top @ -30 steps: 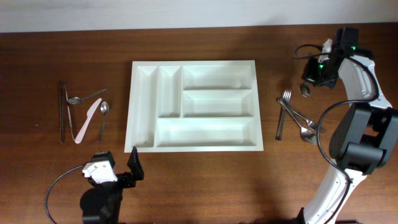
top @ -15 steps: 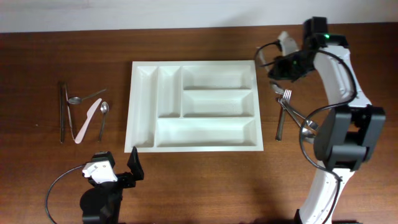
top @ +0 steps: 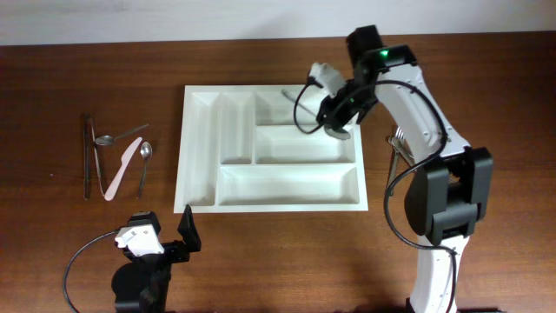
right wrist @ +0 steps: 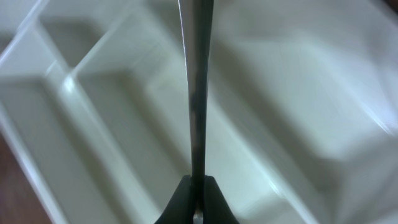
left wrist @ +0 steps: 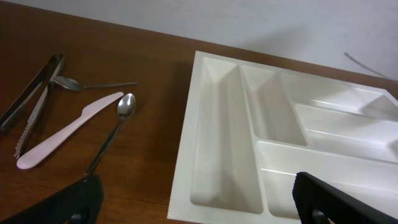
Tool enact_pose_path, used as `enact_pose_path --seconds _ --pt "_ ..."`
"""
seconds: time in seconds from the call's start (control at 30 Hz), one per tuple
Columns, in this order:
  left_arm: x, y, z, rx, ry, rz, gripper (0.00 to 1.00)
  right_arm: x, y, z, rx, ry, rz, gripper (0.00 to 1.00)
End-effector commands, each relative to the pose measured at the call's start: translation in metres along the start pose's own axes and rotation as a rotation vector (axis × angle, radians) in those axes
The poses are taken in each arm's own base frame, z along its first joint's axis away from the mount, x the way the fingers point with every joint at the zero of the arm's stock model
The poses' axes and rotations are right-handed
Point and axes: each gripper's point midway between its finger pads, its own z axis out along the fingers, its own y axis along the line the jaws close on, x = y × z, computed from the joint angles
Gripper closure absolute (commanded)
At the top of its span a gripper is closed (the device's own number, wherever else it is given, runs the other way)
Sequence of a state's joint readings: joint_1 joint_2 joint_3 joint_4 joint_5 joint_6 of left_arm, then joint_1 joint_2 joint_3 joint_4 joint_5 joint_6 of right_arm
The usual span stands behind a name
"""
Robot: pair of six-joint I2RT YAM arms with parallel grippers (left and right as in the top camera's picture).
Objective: Pack container
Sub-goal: 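Carry the spoon left over the tray's middle compartment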
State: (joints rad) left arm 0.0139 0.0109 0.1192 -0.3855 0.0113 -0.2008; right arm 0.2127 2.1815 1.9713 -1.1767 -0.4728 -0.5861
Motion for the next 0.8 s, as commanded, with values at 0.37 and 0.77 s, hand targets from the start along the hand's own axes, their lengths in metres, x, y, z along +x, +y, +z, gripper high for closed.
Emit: enact_pose_path --seconds 0.37,0.77 --pt "0.000 0.001 0.000 -0.002 -0.002 0.015 0.01 0.015 0.030 0.016 -0.161 0.022 -0.507 0.96" --pt "0.000 0.001 0.000 -0.002 -0.002 0.015 0.01 0.035 0.032 0.054 -0.266 0.027 -0.451 0.96"
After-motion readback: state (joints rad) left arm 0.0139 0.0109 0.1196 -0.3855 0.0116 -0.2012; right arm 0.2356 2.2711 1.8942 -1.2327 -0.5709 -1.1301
